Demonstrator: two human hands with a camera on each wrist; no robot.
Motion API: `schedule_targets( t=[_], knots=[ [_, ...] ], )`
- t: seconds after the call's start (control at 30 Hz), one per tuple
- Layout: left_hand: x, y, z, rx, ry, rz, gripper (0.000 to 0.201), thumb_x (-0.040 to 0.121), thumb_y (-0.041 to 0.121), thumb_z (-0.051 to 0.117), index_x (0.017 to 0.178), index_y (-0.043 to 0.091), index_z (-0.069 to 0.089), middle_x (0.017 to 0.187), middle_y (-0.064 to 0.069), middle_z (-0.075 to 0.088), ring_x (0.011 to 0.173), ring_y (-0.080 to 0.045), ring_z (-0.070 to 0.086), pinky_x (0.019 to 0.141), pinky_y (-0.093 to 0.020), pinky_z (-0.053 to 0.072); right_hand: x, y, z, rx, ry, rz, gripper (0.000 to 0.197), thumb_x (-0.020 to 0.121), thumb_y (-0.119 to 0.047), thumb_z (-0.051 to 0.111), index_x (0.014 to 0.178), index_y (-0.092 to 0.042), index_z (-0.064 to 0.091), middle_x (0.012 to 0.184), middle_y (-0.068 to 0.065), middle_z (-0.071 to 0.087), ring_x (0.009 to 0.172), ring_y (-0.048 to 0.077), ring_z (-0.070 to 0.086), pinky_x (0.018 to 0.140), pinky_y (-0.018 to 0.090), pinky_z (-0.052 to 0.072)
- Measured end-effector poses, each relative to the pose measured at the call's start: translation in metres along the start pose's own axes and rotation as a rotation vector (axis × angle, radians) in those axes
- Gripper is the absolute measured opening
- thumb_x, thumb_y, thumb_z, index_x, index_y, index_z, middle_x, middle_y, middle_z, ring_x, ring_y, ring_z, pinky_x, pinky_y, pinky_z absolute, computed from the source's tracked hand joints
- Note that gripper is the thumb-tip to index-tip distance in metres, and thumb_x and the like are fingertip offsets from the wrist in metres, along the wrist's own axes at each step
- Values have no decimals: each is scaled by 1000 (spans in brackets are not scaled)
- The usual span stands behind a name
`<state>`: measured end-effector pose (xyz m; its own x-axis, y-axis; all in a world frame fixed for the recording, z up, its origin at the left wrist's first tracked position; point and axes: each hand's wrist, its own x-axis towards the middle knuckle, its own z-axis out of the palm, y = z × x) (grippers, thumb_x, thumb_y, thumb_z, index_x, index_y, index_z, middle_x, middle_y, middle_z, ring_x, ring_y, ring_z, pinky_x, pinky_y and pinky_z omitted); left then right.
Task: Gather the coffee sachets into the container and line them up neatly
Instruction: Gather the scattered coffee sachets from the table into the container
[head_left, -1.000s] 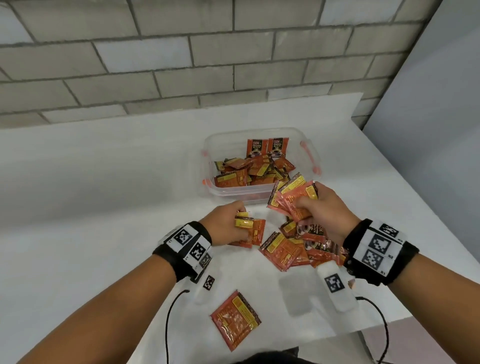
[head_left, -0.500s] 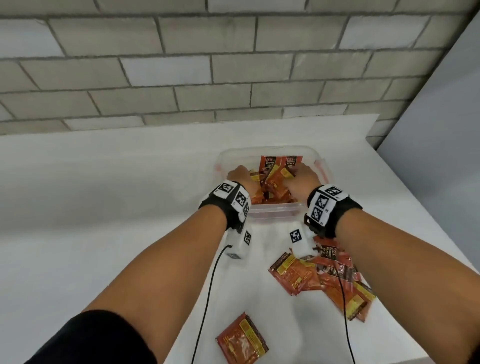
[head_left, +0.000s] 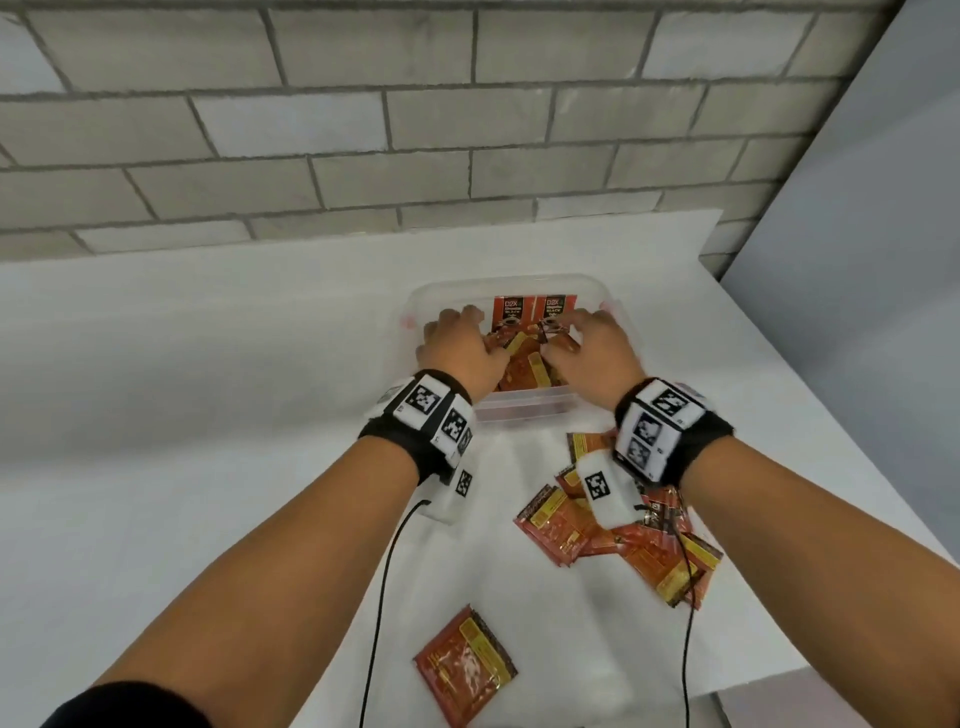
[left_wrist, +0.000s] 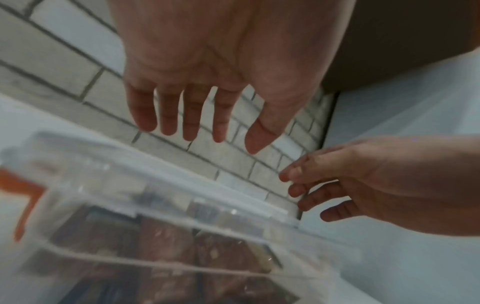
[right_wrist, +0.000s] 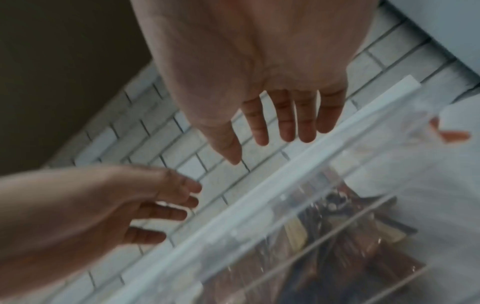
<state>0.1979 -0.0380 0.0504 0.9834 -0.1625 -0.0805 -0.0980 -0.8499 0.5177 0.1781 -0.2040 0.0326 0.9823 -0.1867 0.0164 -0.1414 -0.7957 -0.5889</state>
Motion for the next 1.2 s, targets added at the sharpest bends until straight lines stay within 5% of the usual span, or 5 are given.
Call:
schedule_targets(
  t=[0.1,0.23,0.57,1.03,1.2],
  knots=[
    [-27,2,-2,-104,60,159,16,87,24,56,100,13,58,112,-5,59,107,-25,50,88,-37,43,-34,19,-34,139,79,20,18,88,-24,62,104,-16,61,98,-1,53,88,15,52,78,26,41],
    [-56,6,26,-180,-311,215,12,88,24,61,83,16,55,79,5,55,81,-18,55,74,-31,46,-71,67,-56,65,-9,171,14,87,-24,64,96,-15,62,80,-1,56,75,18,54,59,23,38],
    [-77,6,108,228,-566,161,78,73,47,76,133,16,38,125,-9,42,114,-29,48,91,-42,47,-113,107,-30,-257,-266,-10,55,83,-45,66,132,-25,50,109,1,45,110,21,47,91,27,40],
    [-74,3,94,14,-572,122,51,78,22,77,118,15,46,91,-4,55,73,-15,50,54,-24,38,-103,97,-6,-457,-292,-146,66,83,-41,67,138,-19,40,139,4,41,126,25,36,103,34,32],
    [-81,14,99,6,-641,131,54,77,18,77,119,25,44,117,-9,58,92,-22,59,71,-32,51,-99,91,-7,-447,-339,-130,65,85,-34,67,140,-18,37,142,6,38,130,25,35,103,38,32]
  ],
)
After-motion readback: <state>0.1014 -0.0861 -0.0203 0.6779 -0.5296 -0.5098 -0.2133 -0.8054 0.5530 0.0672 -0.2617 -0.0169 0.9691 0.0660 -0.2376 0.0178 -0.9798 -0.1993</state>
